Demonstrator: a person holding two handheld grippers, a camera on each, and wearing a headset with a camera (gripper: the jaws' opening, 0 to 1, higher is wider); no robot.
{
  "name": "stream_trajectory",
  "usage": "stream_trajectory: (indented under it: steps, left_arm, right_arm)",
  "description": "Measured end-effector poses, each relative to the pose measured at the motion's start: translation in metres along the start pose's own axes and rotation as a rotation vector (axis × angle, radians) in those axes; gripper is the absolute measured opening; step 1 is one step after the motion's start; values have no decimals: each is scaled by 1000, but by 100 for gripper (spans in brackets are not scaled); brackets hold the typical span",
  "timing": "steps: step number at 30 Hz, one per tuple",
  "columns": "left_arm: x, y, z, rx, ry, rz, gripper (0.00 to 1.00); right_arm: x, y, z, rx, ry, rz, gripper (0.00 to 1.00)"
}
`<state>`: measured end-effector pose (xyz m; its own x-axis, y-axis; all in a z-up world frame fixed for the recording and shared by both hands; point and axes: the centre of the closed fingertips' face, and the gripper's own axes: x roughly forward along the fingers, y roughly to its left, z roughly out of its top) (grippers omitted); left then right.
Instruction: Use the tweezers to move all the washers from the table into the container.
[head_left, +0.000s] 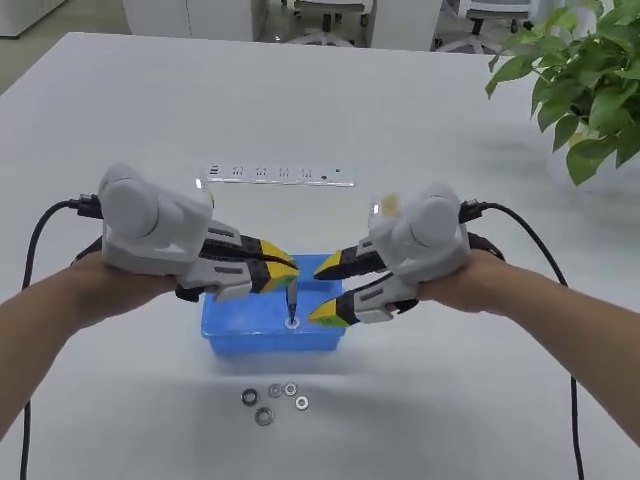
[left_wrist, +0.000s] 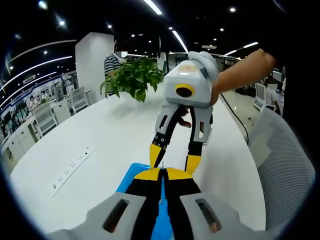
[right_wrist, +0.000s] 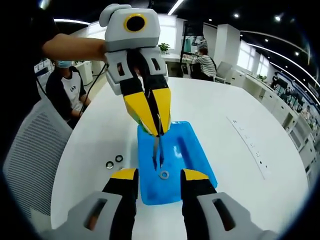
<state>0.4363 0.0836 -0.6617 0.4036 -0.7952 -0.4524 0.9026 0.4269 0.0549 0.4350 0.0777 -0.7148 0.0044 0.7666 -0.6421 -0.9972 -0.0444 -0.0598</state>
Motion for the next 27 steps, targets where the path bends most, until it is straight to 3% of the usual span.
stream_trajectory:
  steps: [15, 27]
  left_arm:
    - [-12, -13, 13, 1, 12, 8, 6]
    - [-19, -28, 18, 13, 15, -6, 6]
  right_arm:
    - [-31, 16, -6, 66, -26, -48, 53]
    - [-39, 35, -11, 81, -41, -51, 67]
